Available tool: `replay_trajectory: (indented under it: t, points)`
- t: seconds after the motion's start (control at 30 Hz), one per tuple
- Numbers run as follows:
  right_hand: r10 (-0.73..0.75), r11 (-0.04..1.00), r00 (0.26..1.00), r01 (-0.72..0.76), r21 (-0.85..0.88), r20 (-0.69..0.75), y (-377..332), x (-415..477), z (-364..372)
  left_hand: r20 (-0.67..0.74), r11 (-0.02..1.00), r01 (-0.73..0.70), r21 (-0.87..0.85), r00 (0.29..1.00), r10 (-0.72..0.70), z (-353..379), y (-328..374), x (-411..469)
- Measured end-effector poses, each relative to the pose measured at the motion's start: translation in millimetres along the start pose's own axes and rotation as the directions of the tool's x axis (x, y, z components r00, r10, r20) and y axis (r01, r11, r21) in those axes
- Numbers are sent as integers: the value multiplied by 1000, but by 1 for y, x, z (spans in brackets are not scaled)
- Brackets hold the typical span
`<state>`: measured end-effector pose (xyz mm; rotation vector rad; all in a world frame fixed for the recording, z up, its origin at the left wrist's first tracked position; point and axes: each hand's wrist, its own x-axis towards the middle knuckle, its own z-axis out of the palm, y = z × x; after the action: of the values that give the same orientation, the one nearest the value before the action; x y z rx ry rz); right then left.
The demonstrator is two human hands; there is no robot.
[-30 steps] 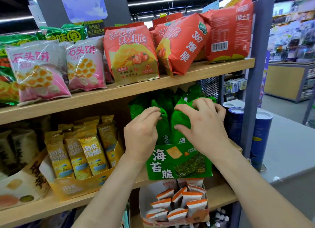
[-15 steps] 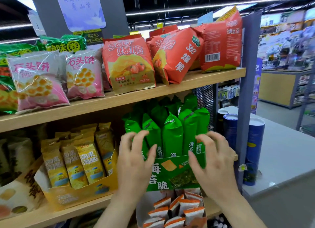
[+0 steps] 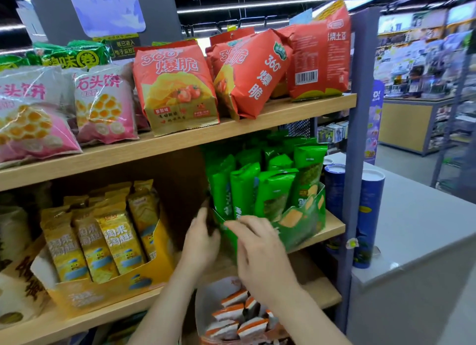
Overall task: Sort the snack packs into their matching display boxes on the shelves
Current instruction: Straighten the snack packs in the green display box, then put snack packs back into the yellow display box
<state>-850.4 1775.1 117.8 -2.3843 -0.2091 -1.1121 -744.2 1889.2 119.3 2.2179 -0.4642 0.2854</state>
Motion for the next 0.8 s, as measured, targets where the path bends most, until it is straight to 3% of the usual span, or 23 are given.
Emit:
replay_trajectory:
  t: [0.1,0.2,0.3,0.37,0.47,0.53,0.63,0.8]
  points:
    - [23,983,1000,-26,183,20,1,-4,-5,-2,984,-33,-176,999,33,0,9,-15]
    - [77,996,972,-68,51,-221,33,-20,-34,0,956,-228,-185,973,232,-6,18,-49]
    - [183,967,959,-215,-135,-215,72,-23,-55,32,959,-277,53,961,275,-3,22,-57]
    - [205,939,969,-235,-251,-140,86,-19,-56,-64,935,-280,218,952,299,-3,34,-54]
    - [206,920,975,-222,-322,-83,90,-12,-53,-96,743,-520,420,789,607,1,57,-43]
    - [216,907,972,-234,-351,-90,88,-8,-50,-48,604,-548,579,716,696,4,72,-30]
    - [204,864,975,-224,-451,-92,82,-2,-46,-62,560,-425,711,756,651,3,75,-14]
    - [220,847,973,-223,-483,-63,91,10,-52,-111,642,-318,697,838,535,-10,46,-4]
